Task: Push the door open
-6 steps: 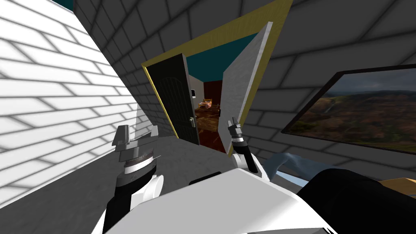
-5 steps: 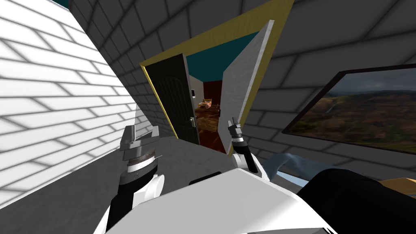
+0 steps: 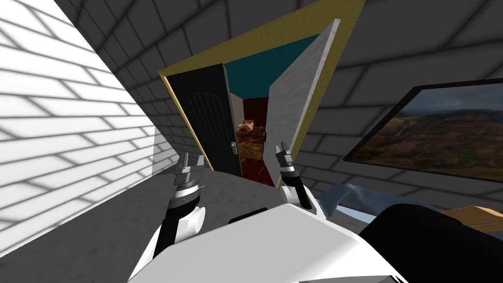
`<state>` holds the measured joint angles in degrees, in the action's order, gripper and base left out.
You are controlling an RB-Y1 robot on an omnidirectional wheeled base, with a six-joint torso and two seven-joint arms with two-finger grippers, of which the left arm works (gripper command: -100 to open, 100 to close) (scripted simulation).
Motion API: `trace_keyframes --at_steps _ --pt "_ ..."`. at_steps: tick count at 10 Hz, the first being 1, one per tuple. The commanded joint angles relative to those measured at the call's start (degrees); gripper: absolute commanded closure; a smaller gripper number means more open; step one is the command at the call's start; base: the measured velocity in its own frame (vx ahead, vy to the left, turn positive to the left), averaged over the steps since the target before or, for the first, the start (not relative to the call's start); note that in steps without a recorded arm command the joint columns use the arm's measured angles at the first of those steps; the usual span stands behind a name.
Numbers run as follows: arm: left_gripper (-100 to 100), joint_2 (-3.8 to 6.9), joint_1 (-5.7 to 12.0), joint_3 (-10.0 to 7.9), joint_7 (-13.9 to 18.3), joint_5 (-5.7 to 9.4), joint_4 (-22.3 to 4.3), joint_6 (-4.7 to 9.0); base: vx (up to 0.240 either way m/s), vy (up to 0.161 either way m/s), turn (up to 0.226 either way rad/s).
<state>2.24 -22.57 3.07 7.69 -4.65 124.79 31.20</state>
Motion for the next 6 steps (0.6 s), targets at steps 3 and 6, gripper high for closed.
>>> trace_keyframes --at_steps 3,6 --pt "-100 0.74 1.59 1.21 0.07 -0.07 -4.31 -1.73 0.083 0.082 -0.070" --pt "-100 1.31 3.39 2.16 0.16 -0.10 -8.72 -3.17 0.087 0.072 -0.084"
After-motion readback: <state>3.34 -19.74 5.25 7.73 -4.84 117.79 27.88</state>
